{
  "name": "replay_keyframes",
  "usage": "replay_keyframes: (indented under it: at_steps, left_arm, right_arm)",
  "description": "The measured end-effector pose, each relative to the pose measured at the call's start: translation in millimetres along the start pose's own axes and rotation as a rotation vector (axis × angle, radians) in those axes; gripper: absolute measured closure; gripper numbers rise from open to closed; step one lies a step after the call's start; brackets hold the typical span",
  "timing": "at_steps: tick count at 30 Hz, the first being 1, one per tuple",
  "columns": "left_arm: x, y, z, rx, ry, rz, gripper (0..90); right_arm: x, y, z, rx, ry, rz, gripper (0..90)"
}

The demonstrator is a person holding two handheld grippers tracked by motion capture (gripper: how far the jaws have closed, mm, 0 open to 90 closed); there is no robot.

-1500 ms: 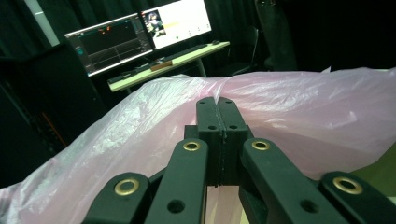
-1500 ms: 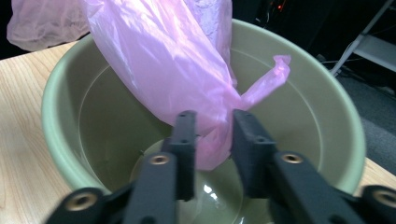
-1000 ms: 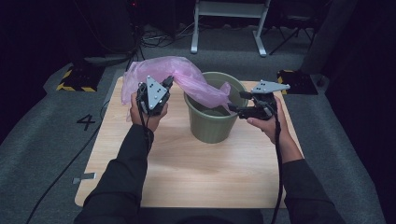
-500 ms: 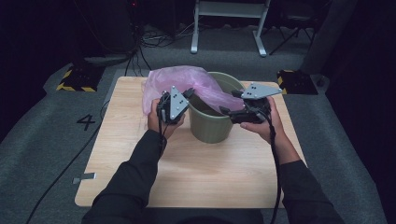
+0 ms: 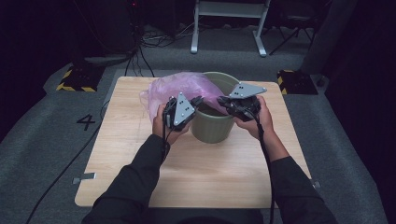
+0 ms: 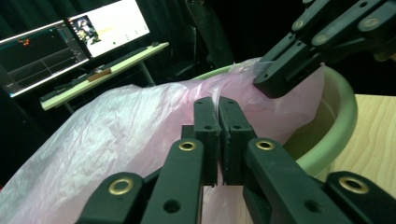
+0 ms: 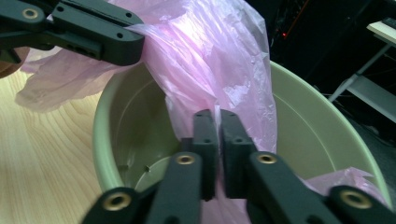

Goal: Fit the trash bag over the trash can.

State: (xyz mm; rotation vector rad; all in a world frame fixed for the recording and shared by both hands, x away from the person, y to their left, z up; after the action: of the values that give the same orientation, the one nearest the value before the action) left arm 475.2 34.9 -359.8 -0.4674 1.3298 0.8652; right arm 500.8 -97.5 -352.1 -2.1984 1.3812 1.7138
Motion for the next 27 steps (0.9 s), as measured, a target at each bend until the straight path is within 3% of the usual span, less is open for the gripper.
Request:
replay_keyframes:
  at_steps: [2,3,5,8,10,14,17,20,24,27]
  left_arm:
    - [-0.9,2.3,-0.8,0.026,0.017,-0.007,78.2]
    - [-1.7,4.6,-1.3,0.058,0.034,-0.013,74.0]
    - [-3.0,9.2,1.3,0.045,0.048,-0.018,62.4]
    - [-3.6,21.9,2.3,0.096,0.114,-0.024,41.3]
    - [-0.1,30.2,2.8,0.106,0.121,-0.006,30.6]
    - [16.5,49.5,3.5,0.127,0.157,0.089,19.4]
    - [30.4,66.4,6.0,0.116,0.162,0.129,18.7]
    - [41.2,82.8,14.3,0.087,0.166,0.118,18.7]
    - [57.6,95.2,29.6,0.073,0.237,0.109,18.4]
    - [69.6,98.7,33.4,0.057,0.256,0.12,18.4]
  right_arm:
    - [1.1,-0.9,0.4,-0.013,-0.003,-0.006,89.9]
    - [1.9,-1.3,-0.1,-0.01,-0.003,-0.002,90.0]
    - [4.2,-1.9,-1.7,-0.009,-0.014,0.004,90.0]
    - [8.7,-1.4,-5.8,-0.004,-0.043,0.01,90.0]
    - [11.5,-0.6,-7.4,-0.001,-0.049,0.014,90.0]
    - [19.0,1.5,-12.3,0.013,-0.061,0.028,90.0]
    - [23.1,3.4,-16.1,0.022,-0.075,0.032,89.9]
    - [27.9,4.8,-20.6,0.031,-0.08,0.042,89.3]
    - [33.3,5.8,-26.3,0.041,-0.091,0.058,89.0]
    - [36.6,5.7,-29.4,0.047,-0.095,0.07,88.9]
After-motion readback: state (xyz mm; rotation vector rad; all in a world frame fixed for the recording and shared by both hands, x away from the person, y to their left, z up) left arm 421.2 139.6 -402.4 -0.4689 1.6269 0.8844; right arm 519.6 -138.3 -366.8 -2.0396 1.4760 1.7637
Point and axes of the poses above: each handheld gripper's, and its own axes: y roughly backward along the jaws, x roughly out of its underside, z roughly to its left, the point moved 8 cm from there along -y, roughly forward along the jaws, and after that the axes turned 8 degrees about y, right-handed, at the moved point
